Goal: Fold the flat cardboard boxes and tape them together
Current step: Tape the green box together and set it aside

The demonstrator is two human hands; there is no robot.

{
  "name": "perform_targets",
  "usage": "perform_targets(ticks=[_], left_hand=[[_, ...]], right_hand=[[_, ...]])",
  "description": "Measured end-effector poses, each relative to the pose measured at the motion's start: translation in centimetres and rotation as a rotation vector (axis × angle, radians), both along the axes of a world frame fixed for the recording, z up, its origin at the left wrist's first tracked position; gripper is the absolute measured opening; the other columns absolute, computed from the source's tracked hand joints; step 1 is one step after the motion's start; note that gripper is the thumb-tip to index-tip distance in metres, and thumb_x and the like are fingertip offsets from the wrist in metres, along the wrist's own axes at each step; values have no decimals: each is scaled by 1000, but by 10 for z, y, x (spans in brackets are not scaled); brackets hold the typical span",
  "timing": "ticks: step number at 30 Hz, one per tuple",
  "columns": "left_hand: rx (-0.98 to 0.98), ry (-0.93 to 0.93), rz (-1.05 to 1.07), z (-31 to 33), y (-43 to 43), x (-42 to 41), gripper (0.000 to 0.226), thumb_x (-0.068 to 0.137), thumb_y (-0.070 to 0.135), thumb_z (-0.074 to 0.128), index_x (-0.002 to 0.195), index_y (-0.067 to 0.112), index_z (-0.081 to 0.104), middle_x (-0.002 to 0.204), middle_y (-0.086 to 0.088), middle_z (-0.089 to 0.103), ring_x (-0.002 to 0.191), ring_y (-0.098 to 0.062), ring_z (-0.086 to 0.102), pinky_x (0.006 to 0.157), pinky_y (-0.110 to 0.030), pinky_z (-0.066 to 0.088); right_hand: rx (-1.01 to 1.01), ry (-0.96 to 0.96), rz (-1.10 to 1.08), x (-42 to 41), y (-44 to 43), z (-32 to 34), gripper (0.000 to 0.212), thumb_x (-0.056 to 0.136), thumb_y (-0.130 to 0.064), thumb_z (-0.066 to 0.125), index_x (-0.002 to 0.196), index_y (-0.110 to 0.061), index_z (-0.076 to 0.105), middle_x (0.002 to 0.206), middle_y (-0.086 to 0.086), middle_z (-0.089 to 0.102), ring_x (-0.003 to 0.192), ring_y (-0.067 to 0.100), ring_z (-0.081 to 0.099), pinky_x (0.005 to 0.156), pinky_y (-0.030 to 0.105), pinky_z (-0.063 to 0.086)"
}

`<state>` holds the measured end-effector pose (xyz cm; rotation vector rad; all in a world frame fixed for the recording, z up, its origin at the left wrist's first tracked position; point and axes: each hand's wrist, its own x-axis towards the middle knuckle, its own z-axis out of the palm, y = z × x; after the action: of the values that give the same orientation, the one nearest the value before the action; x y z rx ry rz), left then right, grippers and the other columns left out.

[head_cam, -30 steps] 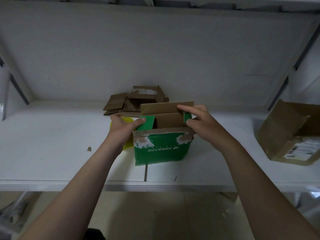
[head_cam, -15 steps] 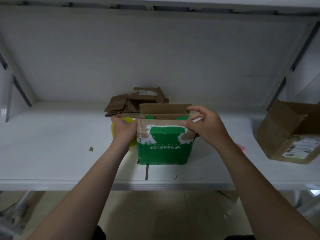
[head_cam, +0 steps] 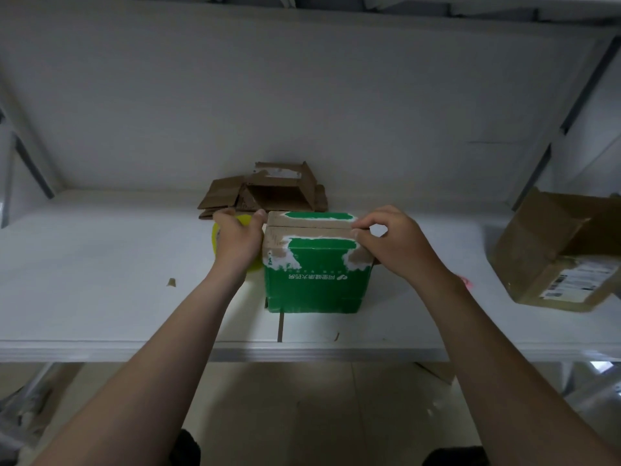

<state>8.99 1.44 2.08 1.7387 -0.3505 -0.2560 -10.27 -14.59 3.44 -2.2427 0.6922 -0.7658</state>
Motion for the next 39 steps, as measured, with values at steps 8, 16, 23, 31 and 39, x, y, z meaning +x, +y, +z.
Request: perform_targets(ticks=[8,16,23,31,39], left_hand=[[-354,-186,11,58,19,-21,22,104,17,50,123,26,43,111,-6,66,73,-6,70,73,-28,56],[-624,205,-269,88,8,-59,18,104,12,49,115,7,62,71,5,76,70,-8,73,64,-24,57],[-638,545,-366,58,-1,-60,36,105,24,45,125,0,63,91,-15,75,86,-22,74,87,-41,56],[-601,452,-312,54,5,-51,36,105,27,44,120,4,66,88,-13,76,86,-24,75,74,-34,60],[-610,444,-331,46,5,-45,34,105,27,44,107,6,70,86,-13,75,86,-25,74,91,-45,57]], right_hand=[[51,38,5,1,5,-1,16,96,-27,64,80,-23,65,132,-9,63,110,20,61,80,48,61],[-14,15,0,-2,7,0,15,92,-27,67,78,-22,62,114,-11,63,104,9,58,90,43,55],[-61,-12,-19,2,10,-7,17,95,-27,65,81,-20,59,113,-10,61,103,11,57,74,15,40],[286,45,145,0,8,-4,23,83,-49,76,96,-39,60,119,-10,62,93,18,70,68,44,64],[43,88,255,-3,8,-3,55,64,-35,95,106,-27,61,120,-12,49,86,3,54,59,13,48]])
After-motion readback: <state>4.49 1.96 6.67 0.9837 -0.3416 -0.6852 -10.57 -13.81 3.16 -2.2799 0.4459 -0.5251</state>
